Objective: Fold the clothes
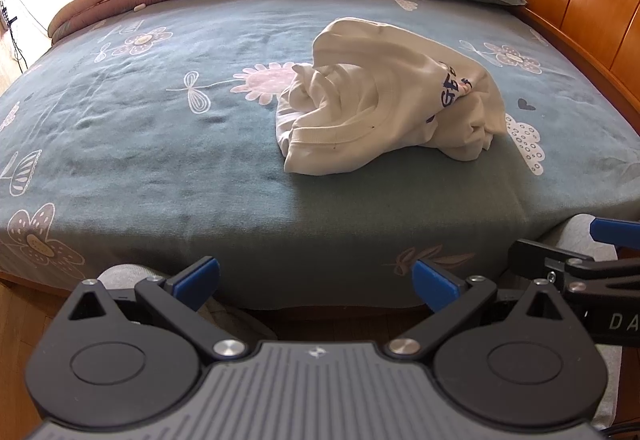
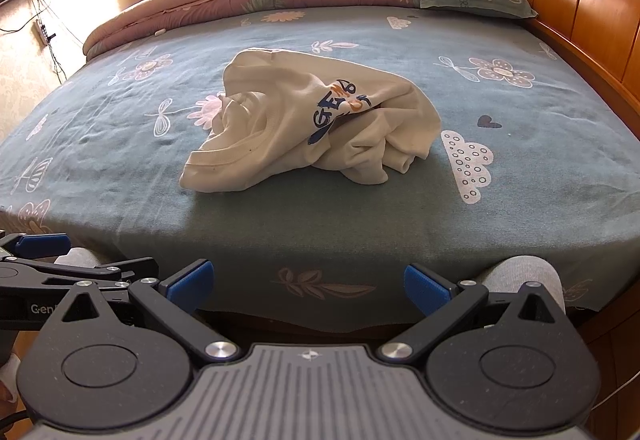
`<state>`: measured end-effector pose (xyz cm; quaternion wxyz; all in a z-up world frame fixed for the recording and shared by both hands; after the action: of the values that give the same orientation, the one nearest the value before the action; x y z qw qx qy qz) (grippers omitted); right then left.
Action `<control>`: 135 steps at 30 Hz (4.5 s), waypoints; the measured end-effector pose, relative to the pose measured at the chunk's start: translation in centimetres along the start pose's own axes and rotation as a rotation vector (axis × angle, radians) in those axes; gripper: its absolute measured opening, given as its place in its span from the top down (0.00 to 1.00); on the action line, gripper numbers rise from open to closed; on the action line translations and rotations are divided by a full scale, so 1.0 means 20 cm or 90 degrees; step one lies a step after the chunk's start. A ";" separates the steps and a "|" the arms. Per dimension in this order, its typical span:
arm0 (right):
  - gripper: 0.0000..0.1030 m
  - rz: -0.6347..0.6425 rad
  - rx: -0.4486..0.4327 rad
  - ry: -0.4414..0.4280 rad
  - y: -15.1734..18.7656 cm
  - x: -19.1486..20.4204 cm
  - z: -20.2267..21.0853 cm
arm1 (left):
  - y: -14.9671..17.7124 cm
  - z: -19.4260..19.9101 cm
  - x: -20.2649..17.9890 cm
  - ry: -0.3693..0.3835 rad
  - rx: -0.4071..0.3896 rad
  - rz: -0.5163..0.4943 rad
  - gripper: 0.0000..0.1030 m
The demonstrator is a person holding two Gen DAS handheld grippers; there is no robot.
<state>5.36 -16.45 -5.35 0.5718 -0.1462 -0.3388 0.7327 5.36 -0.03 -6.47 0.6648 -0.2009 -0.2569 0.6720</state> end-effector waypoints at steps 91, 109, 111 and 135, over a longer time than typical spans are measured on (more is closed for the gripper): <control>0.00 0.069 0.041 0.007 -0.65 -0.04 -0.60 | -0.47 -0.65 0.07 0.066 0.096 0.017 0.01; 0.00 0.208 0.036 0.042 -0.82 -0.07 -1.00 | -0.47 -0.92 0.04 0.096 0.125 0.007 0.01; 0.00 0.214 0.040 0.032 -0.80 -0.07 -1.03 | -0.46 -0.95 0.00 0.097 0.125 -0.012 0.01; 0.00 0.228 0.032 -0.058 -0.71 -0.13 -1.11 | -0.41 -0.95 -0.04 0.122 -0.007 -0.113 0.00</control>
<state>29.98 -9.99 -12.64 0.4199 -0.1561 -0.3148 0.8368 23.48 0.62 -16.58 0.7421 -0.2443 -0.2130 0.5867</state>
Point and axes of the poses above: each gripper's, at about its wrist camera, not at the fingertips, and z roughly against the way its jaws point, x to its left, y to its underside, the point moved 8 cm from there along -z, roughly the way its jaws point, and after that the axes turned 4 degrees about -y, right-handed, at the moved point
